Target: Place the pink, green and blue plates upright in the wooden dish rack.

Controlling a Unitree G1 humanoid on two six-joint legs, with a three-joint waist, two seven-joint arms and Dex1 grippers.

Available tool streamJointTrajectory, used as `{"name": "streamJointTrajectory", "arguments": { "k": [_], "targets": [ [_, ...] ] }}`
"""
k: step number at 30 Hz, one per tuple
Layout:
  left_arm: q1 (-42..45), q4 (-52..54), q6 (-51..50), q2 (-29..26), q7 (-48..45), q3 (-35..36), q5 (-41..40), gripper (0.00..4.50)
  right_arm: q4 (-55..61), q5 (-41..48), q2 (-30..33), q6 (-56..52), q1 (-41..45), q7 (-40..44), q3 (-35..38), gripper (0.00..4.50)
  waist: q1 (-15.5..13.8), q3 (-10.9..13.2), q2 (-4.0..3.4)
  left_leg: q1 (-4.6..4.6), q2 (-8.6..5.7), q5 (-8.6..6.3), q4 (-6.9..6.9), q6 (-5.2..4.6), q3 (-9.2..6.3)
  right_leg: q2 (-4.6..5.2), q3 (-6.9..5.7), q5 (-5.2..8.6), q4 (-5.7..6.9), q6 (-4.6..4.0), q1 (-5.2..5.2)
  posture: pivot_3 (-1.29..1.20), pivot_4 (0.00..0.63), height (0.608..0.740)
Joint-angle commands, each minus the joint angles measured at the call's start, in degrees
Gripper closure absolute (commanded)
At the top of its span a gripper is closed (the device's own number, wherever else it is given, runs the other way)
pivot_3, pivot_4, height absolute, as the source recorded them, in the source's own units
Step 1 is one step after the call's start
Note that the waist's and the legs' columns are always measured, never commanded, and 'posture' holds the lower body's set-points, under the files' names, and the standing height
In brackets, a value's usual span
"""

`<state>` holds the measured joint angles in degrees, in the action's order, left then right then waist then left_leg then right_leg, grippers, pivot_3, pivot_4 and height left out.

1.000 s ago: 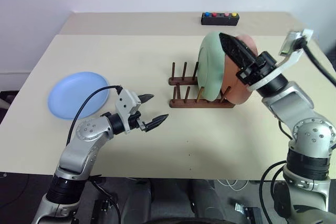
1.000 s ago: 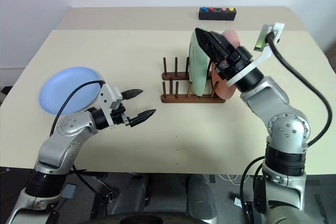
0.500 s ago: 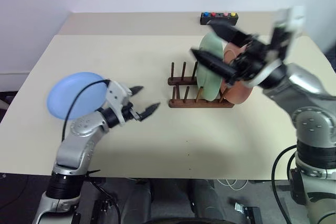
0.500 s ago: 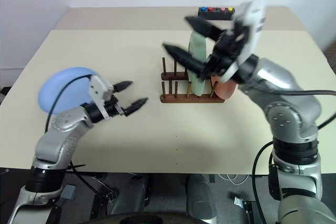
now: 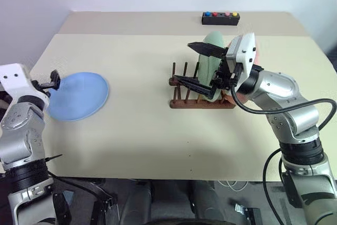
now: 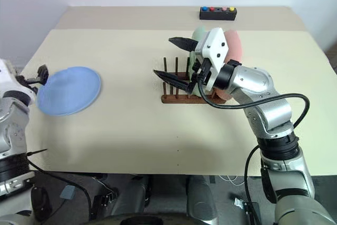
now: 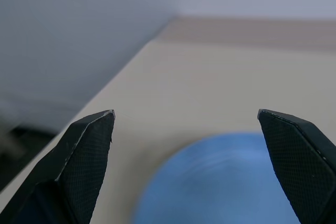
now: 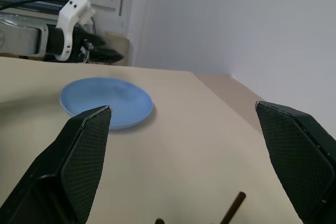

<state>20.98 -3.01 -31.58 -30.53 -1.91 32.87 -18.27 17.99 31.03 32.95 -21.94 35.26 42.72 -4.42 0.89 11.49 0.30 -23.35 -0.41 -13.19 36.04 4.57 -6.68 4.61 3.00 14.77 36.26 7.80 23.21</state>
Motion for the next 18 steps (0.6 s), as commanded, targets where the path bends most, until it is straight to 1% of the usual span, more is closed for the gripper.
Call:
{"name": "streamJointTrajectory", "arguments": {
  "k": [1, 2, 4, 10, 11, 13, 18],
  "targets": [
    [2.17, -1.83, -3.56, -0.09, 4.72, 4.01, -1.12, 0.00, 0.87, -1.15, -0.77, 1.78, 1.70, 0.69, 1.05, 0.03, -0.02, -0.02, 0.14, 0.00, 0.00, 0.00, 0.02, 0.00, -0.01, 0.00, 0.00, 0.00, 0.00, 0.00, 0.00, 0.00, 0.150, 0.734],
    [2.31, -2.01, -3.99, -0.20, 4.98, 4.03, -1.08, 0.00, 0.88, -1.38, -0.97, 1.78, 1.71, 0.81, 1.11, 0.03, -0.03, -0.03, 0.24, 0.00, 0.00, 0.00, 0.02, 0.00, 0.00, 0.00, 0.00, 0.00, 0.00, 0.00, 0.00, 0.00, 0.150, 0.734],
    [2.36, -2.95, -8.59, -0.14, 3.49, 2.52, -2.48, 0.00, 1.07, -1.76, -1.19, 1.77, 1.47, 0.79, 1.26, 0.03, -0.09, -0.05, 0.33, 0.00, 0.00, 0.01, 0.02, 0.01, -0.01, 0.00, 0.00, -0.01, 0.00, 0.00, -0.01, 0.00, 0.150, 0.734],
    [2.61, -4.83, -15.16, 1.57, 2.90, 2.11, -4.97, 0.00, 1.80, -2.30, -1.36, 1.65, 0.44, 0.52, 1.75, 0.03, 0.20, -0.05, 0.33, 0.01, 0.00, 0.01, -0.01, 0.02, -0.01, 0.00, 0.00, -0.01, 0.01, 0.00, 0.00, 0.00, 0.150, 0.734],
    [2.76, -4.96, -15.36, 2.05, 3.42, 2.58, -5.15, 0.57, 1.83, -2.43, -1.37, 1.65, 0.32, 0.48, 1.81, 0.00, 0.20, -0.05, 0.33, 0.01, 0.00, 0.01, -0.01, 0.02, -0.01, 0.00, 0.00, -0.01, 0.01, -0.01, 0.01, 0.00, 0.150, 0.734],
    [2.93, -5.21, -15.06, 2.56, 4.42, 3.25, -5.15, 1.32, 1.78, -2.69, -1.44, 1.60, 0.16, 0.42, 1.95, 0.00, 0.18, -0.05, 0.34, 0.01, 0.00, 0.01, -0.02, 0.02, -0.01, 0.00, 0.00, -0.01, 0.02, -0.01, 0.01, 0.00, 0.150, 0.734],
    [3.39, -4.94, -13.22, 4.02, 5.89, 4.18, -5.72, 4.04, 1.21, -3.73, -1.42, 1.87, 0.12, 0.38, 1.79, 0.00, 0.08, -0.06, 0.34, 0.01, 0.00, 0.01, 0.00, 0.03, 0.00, 0.02, 0.00, -0.01, 0.02, -0.01, 0.01, 0.00, 0.150, 0.734]
  ]
}}
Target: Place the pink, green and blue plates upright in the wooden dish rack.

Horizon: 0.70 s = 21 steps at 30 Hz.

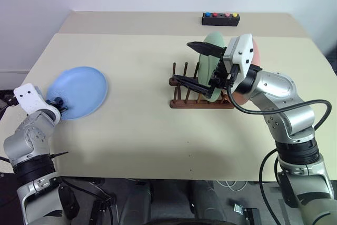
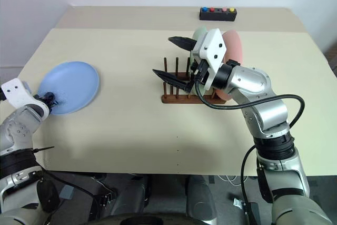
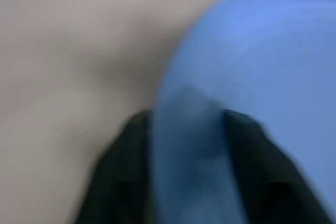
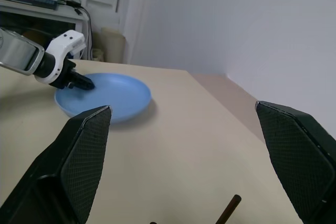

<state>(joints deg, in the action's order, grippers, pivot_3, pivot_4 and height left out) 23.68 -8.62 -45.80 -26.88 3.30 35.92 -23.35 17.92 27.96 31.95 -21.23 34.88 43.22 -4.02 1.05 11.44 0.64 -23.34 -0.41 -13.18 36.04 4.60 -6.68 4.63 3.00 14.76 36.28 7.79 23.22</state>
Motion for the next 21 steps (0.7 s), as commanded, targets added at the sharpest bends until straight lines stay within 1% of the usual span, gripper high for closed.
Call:
{"name": "streamJointTrajectory", "arguments": {
  "k": [1, 8, 10, 11, 12, 14, 15, 18, 21],
  "targets": [
    [0.76, 1.32, 1.69, 0.85, 0.71, 0.59, -0.47, 4.46, 0.88, -1.32, -0.41, 1.39, 0.74, -0.17, 1.13, 0.00, -0.19, -0.01, -0.01, 0.01, 0.00, 0.00, 0.00, 0.00, 0.00, 0.00, 0.00, 0.00, 0.00, 0.00, 0.00, 0.00, 0.150, 0.734],
    [3.11, 5.96, 9.06, 3.42, -1.09, -3.13, -0.72, 4.46, -0.02, -3.91, -2.01, 1.69, 1.88, -0.19, -0.41, 0.00, -0.24, -0.03, 0.05, 0.01, -0.01, 0.03, 0.02, 0.05, 0.00, 0.01, 0.00, -0.01, 0.01, -0.01, -0.02, 0.00, 0.150, 0.734],
    [4.06, 7.97, 13.09, 4.21, -1.49, -4.65, 0.10, 4.46, -0.47, -5.44, -2.75, 2.17, 2.39, -0.55, -1.04, 0.00, -0.24, -0.03, 0.05, 0.00, -0.01, 0.03, 0.02, 0.05, 0.00, 0.01, 0.00, -0.01, 0.01, -0.01, -0.02, 0.00, 0.150, 0.734],
    [4.96, 9.34, 15.95, 4.82, -1.65, -5.55, 0.55, 4.46, -1.25, -7.30, -3.07, 3.10, 2.88, -1.08, -1.67, 0.00, -0.23, -0.03, 0.06, 0.00, -0.01, 0.03, 0.02, 0.06, 0.00, 0.01, 0.00, -0.01, 0.01, -0.01, -0.02, 0.00, 0.150, 0.734],
    [6.32, 11.29, 19.29, 5.55, -1.77, -6.95, 1.35, 4.46, -2.48, -11.10, -2.81, 5.66, 3.38, -1.59, -3.28, 0.00, -0.25, -0.03, 0.06, 0.00, -0.01, 0.04, 0.02, 0.06, 0.00, 0.01, 0.00, -0.01, 0.00, -0.02, -0.01, 0.00, 0.150, 0.734],
    [9.25, 15.11, 24.85, 6.44, -2.66, -11.33, 3.80, 4.46, -5.24, -18.90, -2.31, 11.91, 4.21, -2.44, -6.75, 0.00, -0.33, -0.01, 0.11, -0.02, -0.01, 0.05, 0.02, 0.09, 0.01, 0.01, 0.00, -0.02, -0.01, -0.02, 0.00, 0.00, 0.150, 0.734],
    [10.19, 16.37, 26.84, 6.57, -2.95, -13.55, 5.47, 4.46, -6.04, -20.47, -2.79, 13.40, 4.49, -2.80, -7.46, 0.00, -0.37, -0.01, 0.13, -0.02, -0.02, 0.06, 0.02, 0.11, 0.01, 0.01, -0.01, -0.02, -0.02, -0.01, 0.00, 0.00, 0.150, 0.734],
    [12.13, 18.65, 28.88, 8.45, -2.67, -16.93, 6.44, 4.46, -7.17, -22.62, -4.51, 16.21, 5.08, -3.39, -8.42, 0.00, -0.22, -0.02, 0.12, -0.04, -0.03, 0.06, -0.02, 0.12, 0.02, 0.02, 0.00, -0.02, -0.06, 0.00, 0.00, 0.00, 0.150, 0.734],
    [14.06, 22.12, 29.69, 10.06, -2.92, -22.88, 9.51, 4.46, -9.27, -29.58, -5.23, 21.68, 6.26, -5.58, -10.96, 0.00, 0.14, -0.02, 0.12, -0.02, -0.03, 0.06, -0.04, 0.12, 0.03, 0.02, 0.01, -0.02, -0.05, 0.00, 0.01, 0.00, 0.150, 0.734]
  ]
}}
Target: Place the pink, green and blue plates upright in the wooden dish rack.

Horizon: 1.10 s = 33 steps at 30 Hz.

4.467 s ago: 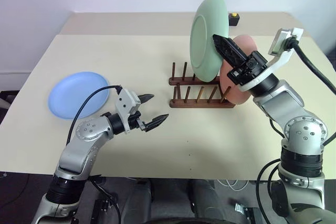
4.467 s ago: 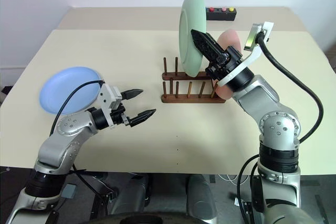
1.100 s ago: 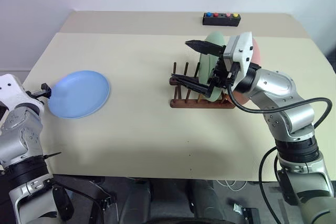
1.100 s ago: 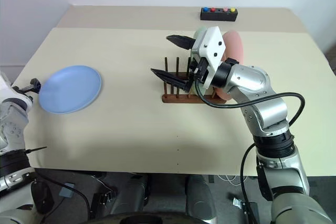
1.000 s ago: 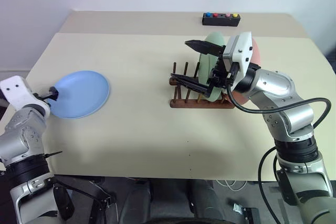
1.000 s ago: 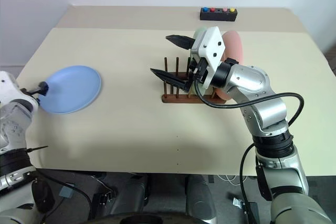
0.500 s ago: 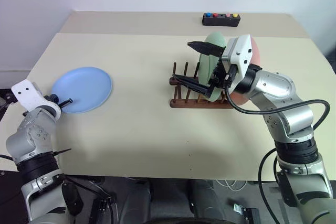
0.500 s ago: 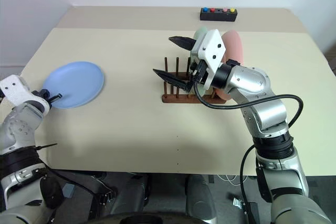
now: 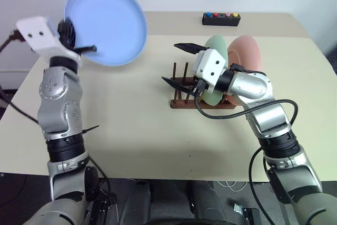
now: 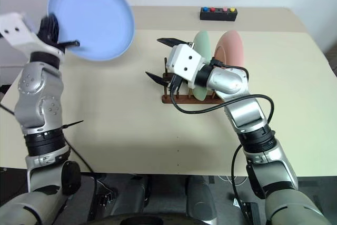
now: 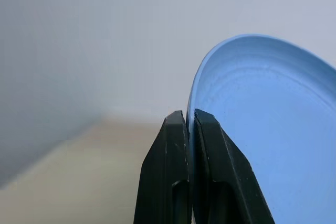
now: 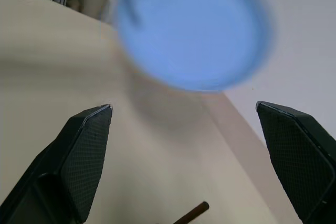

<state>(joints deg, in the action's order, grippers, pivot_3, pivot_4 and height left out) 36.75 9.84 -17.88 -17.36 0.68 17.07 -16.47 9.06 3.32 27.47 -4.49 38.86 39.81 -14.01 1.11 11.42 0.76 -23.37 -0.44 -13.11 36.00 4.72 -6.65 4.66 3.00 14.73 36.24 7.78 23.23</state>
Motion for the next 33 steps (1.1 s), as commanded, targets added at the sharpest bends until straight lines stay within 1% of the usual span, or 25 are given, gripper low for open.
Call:
{"name": "streamJointTrajectory", "arguments": {
  "k": [1, 3, 5, 8, 14, 16, 18, 21, 24, 25, 31, 33],
  "targets": [
    [1.28, 4.42, 1.74, 0.78, -0.40, -5.66, 3.79, 4.46, -1.23, -6.81, -0.90, 6.60, 2.65, -2.86, -1.47, 0.00, 0.09, 0.00, 0.00, 0.01, 0.00, 0.00, 0.00, 0.00, 0.00, -0.01, 0.00, 0.00, 0.01, 0.00, 0.01, 0.00, 0.150, 0.734],
    [1.76, 5.70, 1.09, 1.99, -0.33, -7.72, 4.42, 4.46, -3.19, -11.42, -0.57, 10.70, 3.41, -4.46, -2.67, 0.00, 0.10, 0.00, 0.00, 0.00, 0.00, 0.00, 0.00, 0.00, 0.00, -0.02, 0.00, 0.00, 0.03, 0.00, 0.04, 0.00, 0.150, 0.734],
    [1.89, 6.48, 0.42, 2.76, -0.36, -8.74, 4.55, 4.46, -4.69, -14.19, -0.48, 13.37, 3.92, -5.56, -3.11, 0.00, 0.06, 0.00, 0.00, 0.00, 0.00, 0.00, 0.00, 0.00, 0.00, -0.02, 0.00, 0.00, 0.03, 0.00, 0.04, 0.00, 0.150, 0.734],
    [1.89, 7.49, 0.06, 3.45, -0.62, -10.41, 5.43, 4.46, -6.58, -16.86, -0.98, 16.10, 4.60, -6.98, -3.13, 0.00, -0.02, 0.01, 0.00, 0.00, 0.00, 0.00, 0.00, 0.00, 0.00, -0.02, 0.00, 0.00, 0.02, 0.00, 0.03, 0.00, 0.150, 0.734],
    [2.13, 10.68, -1.70, 7.57, -1.54, -12.44, 3.47, 4.46, -10.72, -22.20, -1.86, 19.36, 5.67, -8.08, -5.10, 0.00, -0.05, 0.01, 0.01, -0.01, 0.00, 0.00, 0.03, 0.00, -0.01, -0.02, 0.00, 0.00, 0.02, 0.00, 0.02, 0.00, 0.150, 0.734],
    [2.06, 11.12, -2.11, 7.85, -1.98, -12.44, 3.45, 4.50, -11.49, -22.77, -2.09, 19.96, 5.85, -8.32, -5.09, 0.54, -0.04, 0.01, 0.01, -0.01, 0.00, 0.01, 0.02, 0.00, -0.01, -0.02, 0.00, 0.00, 0.02, 0.00, 0.02, 0.00, 0.150, 0.734],
    [1.94, 11.43, -2.57, 8.01, -2.11, -12.04, 2.90, 4.50, -12.38, -23.77, -2.08, 20.72, 5.94, -8.71, -5.14, 1.35, -0.02, 0.01, 0.01, -0.01, 0.00, 0.01, 0.02, 0.00, -0.01, -0.02, 0.00, 0.00, 0.02, 0.00, 0.02, 0.00, 0.150, 0.734],
    [1.62, 11.68, -3.19, 7.88, -1.92, -11.16, 2.36, 4.50, -13.06, -25.01, -2.00, 21.62, 6.05, -9.29, -5.02, 2.81, 0.00, 0.01, 0.01, 0.00, 0.00, 0.01, 0.02, 0.00, -0.01, -0.02, 0.00, 0.00, 0.03, 0.00, 0.02, 0.00, 0.150, 0.734],
    [1.50, 11.48, -3.35, 7.93, -1.62, -10.30, 2.14, 4.50, -13.46, -25.87, -2.07, 22.33, 6.23, -9.72, -4.92, 4.41, 0.04, 0.01, 0.01, 0.00, 0.00, 0.01, 0.02, 0.00, -0.01, -0.02, 0.00, 0.00, 0.03, 0.00, 0.02, 0.00, 0.150, 0.734],
    [1.44, 11.41, -3.40, 7.90, -1.65, -10.25, 2.30, 4.50, -13.58, -26.31, -2.00, 22.68, 6.29, -10.00, -4.97, 4.46, 0.01, 0.01, 0.01, 0.00, 0.00, 0.01, 0.02, 0.00, -0.01, -0.02, 0.00, 0.00, 0.03, 0.00, 0.02, 0.00, 0.150, 0.734],
    [1.37, 11.45, -3.77, 8.79, -1.72, -9.59, 0.97, 4.50, -13.75, -27.62, -2.14, 23.88, 6.35, -10.82, -4.79, 4.46, -0.12, 0.01, 0.01, 0.00, 0.00, 0.01, 0.05, 0.01, -0.01, -0.02, 0.00, 0.00, 0.03, 0.00, 0.00, 0.00, 0.150, 0.734],
    [1.40, 11.75, -3.65, 9.42, -1.86, -8.58, -0.57, 3.83, -13.52, -27.93, -2.21, 24.20, 6.28, -11.17, -4.77, 4.50, -0.09, 0.01, 0.01, 0.00, 0.00, 0.01, 0.05, 0.01, -0.01, -0.02, 0.00, 0.00, 0.03, 0.00, 0.00, 0.00, 0.150, 0.734]
  ]
}}
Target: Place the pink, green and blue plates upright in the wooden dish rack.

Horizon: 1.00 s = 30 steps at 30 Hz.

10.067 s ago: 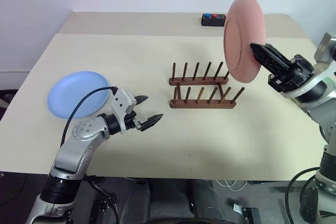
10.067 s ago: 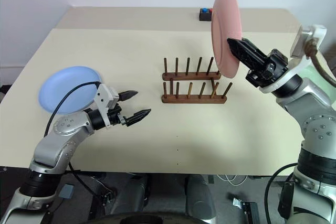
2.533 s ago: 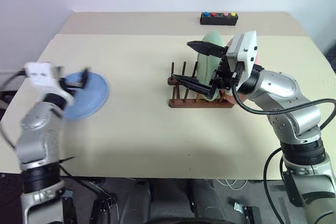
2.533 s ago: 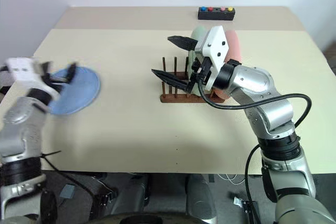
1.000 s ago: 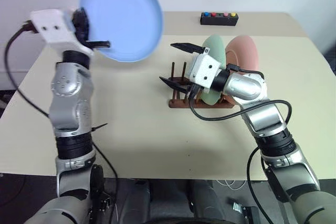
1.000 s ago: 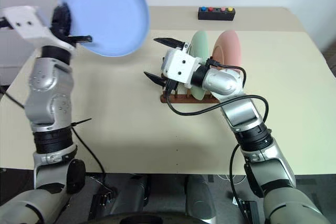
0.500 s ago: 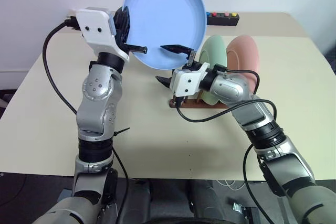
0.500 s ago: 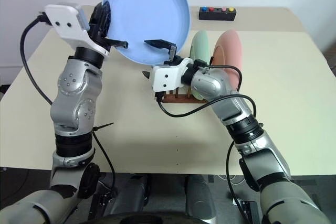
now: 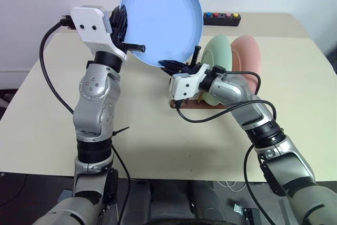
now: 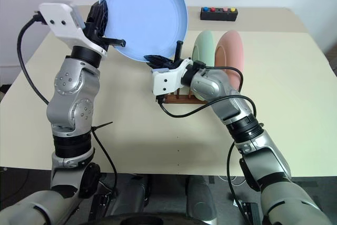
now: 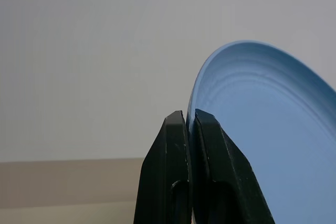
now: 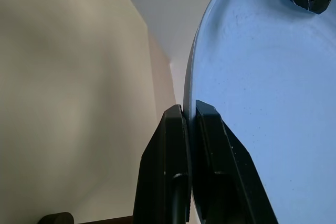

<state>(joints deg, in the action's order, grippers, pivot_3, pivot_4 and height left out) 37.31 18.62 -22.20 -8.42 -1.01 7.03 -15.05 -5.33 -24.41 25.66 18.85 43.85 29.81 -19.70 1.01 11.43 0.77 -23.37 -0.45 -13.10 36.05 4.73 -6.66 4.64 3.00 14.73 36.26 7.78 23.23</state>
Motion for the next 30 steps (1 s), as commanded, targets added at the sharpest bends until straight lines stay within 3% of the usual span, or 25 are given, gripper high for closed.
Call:
{"name": "streamJointTrajectory", "arguments": {
  "k": [1, 8, 10, 13, 16, 25, 30],
  "targets": [
    [0.89, 3.14, 0.79, 0.58, -0.21, 1.99, -2.54, 3.51, 1.03, -0.29, -0.45, 1.04, 1.25, -1.32, 0.97, 4.50, 0.01, 0.00, 0.00, 0.00, 0.00, 0.00, 0.00, 0.00, 0.00, 0.00, 0.00, 0.00, 0.00, 0.00, 0.00, 0.00, 0.150, 0.734],
    [2.84, 2.90, 2.92, 0.23, 1.17, 7.84, -6.54, 0.05, 2.04, 0.42, -0.87, 1.72, 1.15, -1.24, 1.24, 4.50, 0.10, 0.00, 0.00, 0.00, 0.00, 0.00, -0.01, 0.00, 0.00, 0.00, 0.00, 0.00, 0.00, 0.00, 0.01, 0.00, 0.150, 0.734],
    [3.55, 2.64, 3.70, -0.37, 1.81, 9.37, -6.77, 0.05, 2.50, 1.83, -1.46, 1.28, 1.01, -1.02, 1.74, 4.50, 0.07, 0.00, 0.00, 0.00, 0.00, 0.00, -0.01, 0.00, 0.00, 0.00, 0.00, 0.00, 0.00, 0.00, 0.01, 0.00, 0.150, 0.734],
    [5.71, -1.29, 6.32, -3.54, 5.08, 16.04, -6.41, 0.05, 5.81, 11.73, -6.21, -4.21, 1.58, -0.24, 5.47, 4.50, 0.41, 0.01, 0.01, 0.01, 0.01, 0.00, -0.01, 0.00, -0.01, -0.02, 0.00, 0.00, 0.01, -0.01, 0.02, 0.00, 0.150, 0.734],
    [4.65, -4.08, 7.50, -6.47, 5.73, 18.16, -5.07, 0.05, 10.48, 20.90, -9.87, -9.61, 2.01, 1.76, 8.03, 4.50, 0.52, 0.01, 0.01, 0.02, 0.02, 0.00, -0.04, 0.00, -0.02, -0.03, 0.00, -0.01, 0.07, -0.01, 0.04, 0.00, 0.150, 0.734],
    [-0.39, -7.47, 9.59, -7.18, 4.61, 16.95, -3.71, 0.05, 22.88, 44.21, -14.53, -28.87, 0.45, 5.01, 12.78, 4.50, -0.10, 0.00, 0.02, 0.01, 0.00, 0.00, 0.04, 0.00, -0.07, -0.03, -0.02, -0.02, 0.10, 0.00, -0.02, 0.00, 0.150, 0.734],
    [-6.16, -6.94, 7.86, -8.93, -4.28, 11.34, -4.58, 0.05, 28.50, 60.21, -16.82, -44.17, -2.54, 0.81, 17.06, 4.50, 0.09, -0.01, 0.02, 0.02, 0.00, 0.00, 0.00, 0.00, -0.07, -0.02, -0.01, -0.02, 0.13, -0.01, -0.01, 0.00, 0.150, 0.734]
  ]
}}
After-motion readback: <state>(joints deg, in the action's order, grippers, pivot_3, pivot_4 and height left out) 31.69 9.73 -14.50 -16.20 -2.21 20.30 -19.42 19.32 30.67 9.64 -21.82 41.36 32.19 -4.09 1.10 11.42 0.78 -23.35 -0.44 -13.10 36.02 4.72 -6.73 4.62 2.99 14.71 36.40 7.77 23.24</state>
